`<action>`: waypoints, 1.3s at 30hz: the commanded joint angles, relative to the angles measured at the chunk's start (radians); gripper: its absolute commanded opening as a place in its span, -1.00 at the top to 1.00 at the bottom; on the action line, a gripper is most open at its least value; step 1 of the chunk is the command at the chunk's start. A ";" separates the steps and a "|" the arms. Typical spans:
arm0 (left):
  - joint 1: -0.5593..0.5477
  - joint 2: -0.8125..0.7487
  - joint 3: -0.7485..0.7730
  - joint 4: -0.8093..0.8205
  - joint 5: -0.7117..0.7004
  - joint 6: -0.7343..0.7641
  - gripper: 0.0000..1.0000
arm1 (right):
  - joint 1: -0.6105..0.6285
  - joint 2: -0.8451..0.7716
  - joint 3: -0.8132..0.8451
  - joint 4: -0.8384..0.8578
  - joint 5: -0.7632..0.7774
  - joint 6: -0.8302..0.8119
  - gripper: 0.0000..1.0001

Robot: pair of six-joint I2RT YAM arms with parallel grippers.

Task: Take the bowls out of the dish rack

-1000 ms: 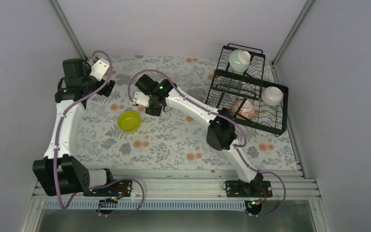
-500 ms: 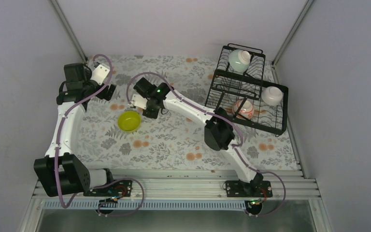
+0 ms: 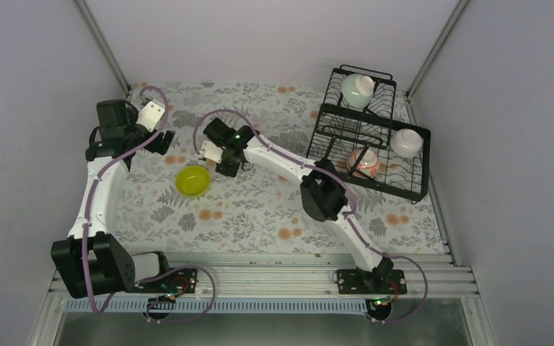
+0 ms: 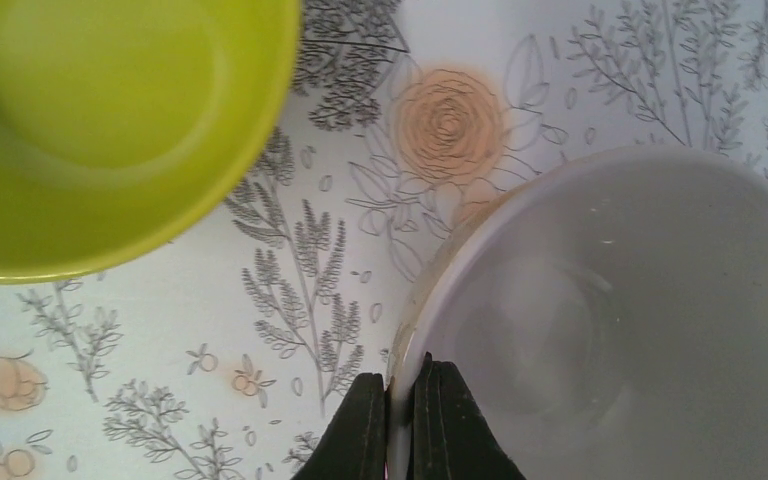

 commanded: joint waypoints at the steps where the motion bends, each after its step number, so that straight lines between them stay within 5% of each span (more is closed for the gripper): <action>1: 0.007 -0.030 -0.020 0.016 0.034 -0.001 -1.00 | -0.035 0.007 0.009 0.084 0.006 0.029 0.93; 21: 0.011 -0.043 -0.025 0.004 0.054 -0.001 -1.00 | -0.066 0.039 0.030 0.093 -0.038 0.063 0.90; 30: 0.011 -0.042 -0.024 0.005 0.058 -0.001 -1.00 | -0.063 -0.058 0.010 0.085 0.030 0.071 0.15; 39: 0.011 -0.038 -0.021 0.016 0.073 -0.019 -1.00 | -0.063 -0.433 -0.108 0.217 0.346 0.039 -0.02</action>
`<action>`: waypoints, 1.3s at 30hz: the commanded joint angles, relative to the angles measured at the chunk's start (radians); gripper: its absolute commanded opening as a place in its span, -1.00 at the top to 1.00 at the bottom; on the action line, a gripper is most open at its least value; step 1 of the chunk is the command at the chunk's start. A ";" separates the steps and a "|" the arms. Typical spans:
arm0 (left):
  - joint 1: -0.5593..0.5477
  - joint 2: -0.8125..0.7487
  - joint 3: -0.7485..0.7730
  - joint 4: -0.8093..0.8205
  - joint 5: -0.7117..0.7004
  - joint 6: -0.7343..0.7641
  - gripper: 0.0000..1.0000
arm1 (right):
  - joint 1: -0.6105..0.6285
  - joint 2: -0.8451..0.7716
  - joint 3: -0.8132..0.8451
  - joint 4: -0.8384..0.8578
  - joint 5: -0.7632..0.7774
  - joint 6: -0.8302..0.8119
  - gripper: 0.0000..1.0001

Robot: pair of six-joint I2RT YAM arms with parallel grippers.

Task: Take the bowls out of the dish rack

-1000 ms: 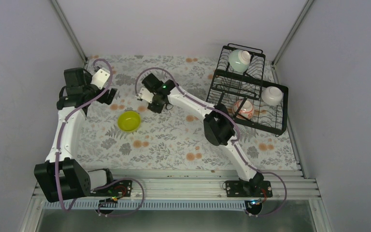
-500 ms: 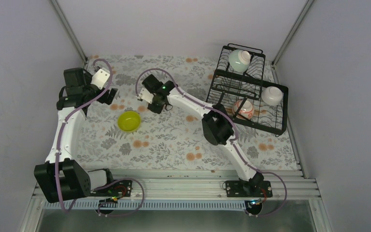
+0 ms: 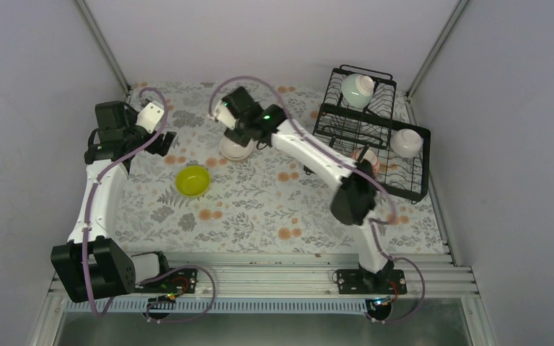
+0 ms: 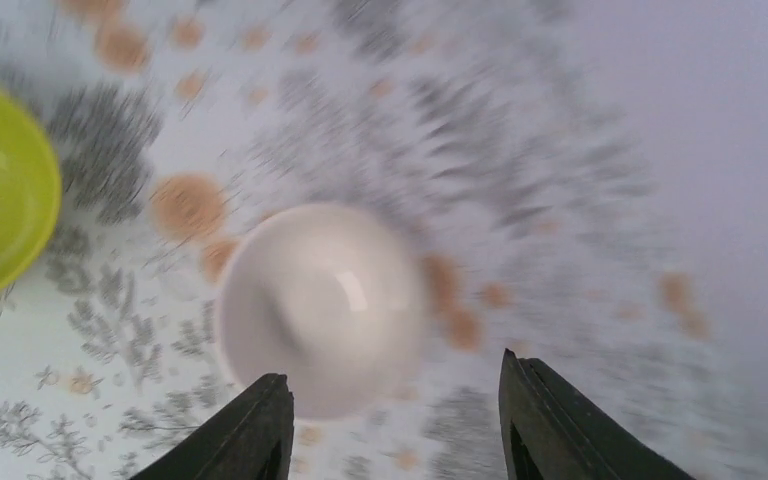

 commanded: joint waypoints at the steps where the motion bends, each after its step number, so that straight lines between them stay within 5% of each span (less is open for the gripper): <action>1: 0.005 -0.013 0.003 0.017 0.040 -0.021 -1.00 | 0.002 -0.306 -0.114 0.197 0.279 -0.031 -0.02; 5: 0.002 -0.018 0.017 0.013 0.055 -0.030 -1.00 | -0.053 -0.469 -0.246 0.301 0.430 -0.106 -0.10; 12: -0.001 -0.022 0.029 -0.002 0.074 -0.035 -1.00 | -0.310 -0.587 -0.289 0.264 0.355 -0.059 -0.11; 21: -0.015 -0.034 0.028 -0.019 0.072 -0.026 -1.00 | -0.683 -0.527 -0.129 0.106 -0.066 0.199 -0.16; 31: -0.018 -0.041 0.019 -0.031 0.073 -0.010 -1.00 | -0.924 -0.329 0.095 -0.068 -0.515 0.301 -0.20; 39: -0.018 -0.042 0.005 -0.028 0.077 -0.001 -1.00 | -0.982 -0.248 0.136 -0.126 -0.679 0.344 -0.22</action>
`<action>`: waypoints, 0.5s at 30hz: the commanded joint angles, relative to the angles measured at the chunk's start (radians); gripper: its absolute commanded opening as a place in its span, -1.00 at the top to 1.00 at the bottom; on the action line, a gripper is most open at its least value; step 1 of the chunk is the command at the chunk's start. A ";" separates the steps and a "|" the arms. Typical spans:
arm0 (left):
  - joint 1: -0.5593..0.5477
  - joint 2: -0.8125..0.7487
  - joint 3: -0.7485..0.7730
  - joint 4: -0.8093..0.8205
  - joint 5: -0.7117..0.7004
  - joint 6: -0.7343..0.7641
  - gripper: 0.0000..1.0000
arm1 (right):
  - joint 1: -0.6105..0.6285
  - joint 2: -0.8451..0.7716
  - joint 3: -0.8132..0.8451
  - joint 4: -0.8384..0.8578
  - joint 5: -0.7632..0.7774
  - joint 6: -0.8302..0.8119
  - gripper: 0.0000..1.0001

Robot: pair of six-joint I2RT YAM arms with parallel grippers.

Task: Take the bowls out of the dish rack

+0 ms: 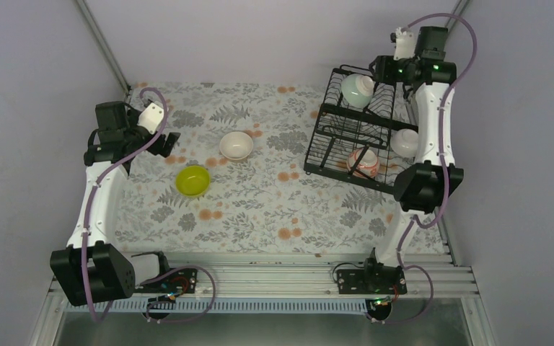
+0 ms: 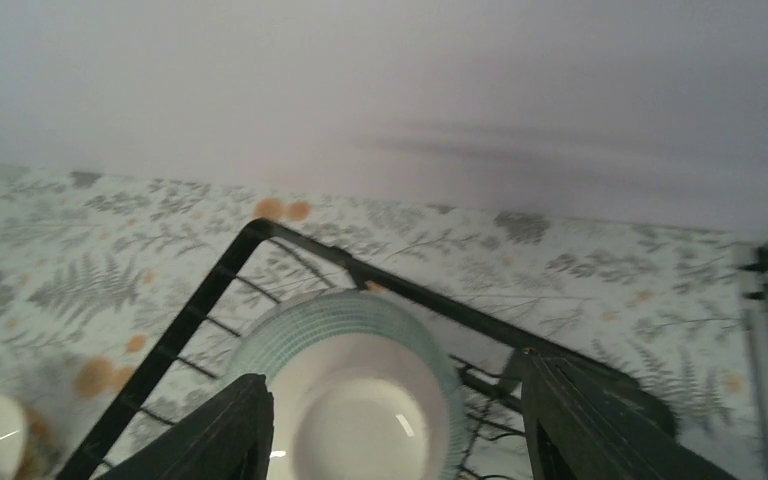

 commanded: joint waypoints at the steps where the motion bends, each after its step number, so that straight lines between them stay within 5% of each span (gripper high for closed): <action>1: -0.003 -0.020 -0.009 0.006 0.025 0.018 -1.00 | -0.013 0.033 0.053 -0.067 -0.196 0.045 -0.23; 5: -0.003 -0.013 -0.019 0.010 0.028 0.021 -1.00 | -0.014 0.034 0.026 -0.100 -0.322 0.017 -0.25; 15: -0.005 -0.011 -0.042 0.024 0.045 0.016 -1.00 | -0.015 0.066 0.025 -0.132 -0.216 0.008 -0.24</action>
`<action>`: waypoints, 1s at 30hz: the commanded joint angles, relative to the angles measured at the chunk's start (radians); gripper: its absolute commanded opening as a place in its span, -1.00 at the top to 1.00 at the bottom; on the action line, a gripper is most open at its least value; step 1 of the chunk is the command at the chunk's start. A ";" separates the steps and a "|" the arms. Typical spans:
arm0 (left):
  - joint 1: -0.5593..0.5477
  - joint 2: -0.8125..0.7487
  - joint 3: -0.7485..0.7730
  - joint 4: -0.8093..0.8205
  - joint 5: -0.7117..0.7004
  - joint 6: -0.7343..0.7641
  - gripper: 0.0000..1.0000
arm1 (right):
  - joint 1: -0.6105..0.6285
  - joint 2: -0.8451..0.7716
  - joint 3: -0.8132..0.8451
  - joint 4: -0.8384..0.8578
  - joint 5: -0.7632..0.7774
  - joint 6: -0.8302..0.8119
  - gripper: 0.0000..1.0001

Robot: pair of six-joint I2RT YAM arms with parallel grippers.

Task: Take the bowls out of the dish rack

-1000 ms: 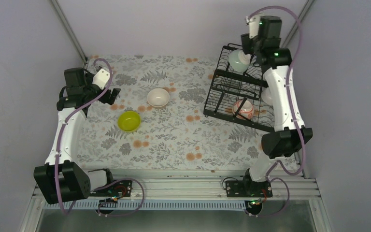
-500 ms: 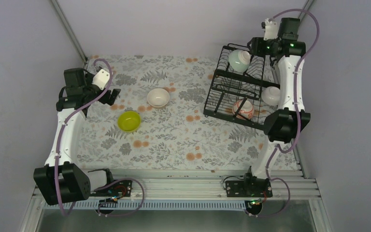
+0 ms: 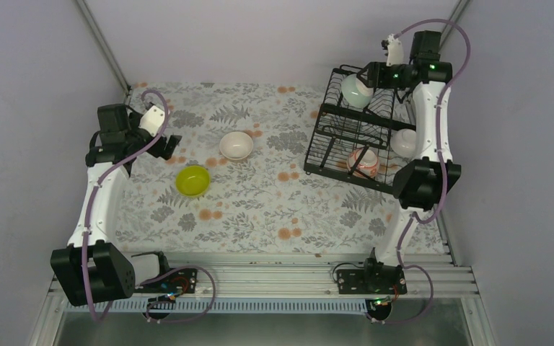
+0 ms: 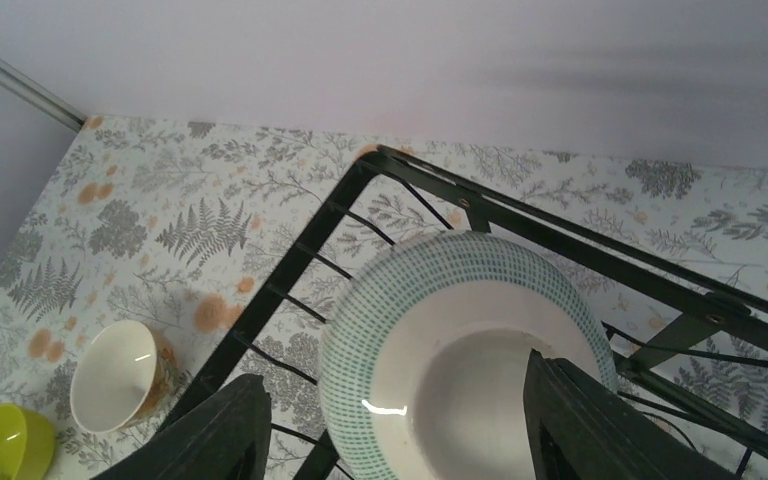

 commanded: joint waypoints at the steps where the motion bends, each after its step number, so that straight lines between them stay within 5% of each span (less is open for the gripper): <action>1: -0.004 -0.010 -0.021 0.023 0.034 0.013 -1.00 | -0.007 0.018 0.003 -0.023 0.031 -0.005 -0.24; 30: -0.005 -0.012 -0.041 0.024 0.035 0.020 -1.00 | -0.010 0.023 -0.038 0.012 0.096 -0.016 -0.25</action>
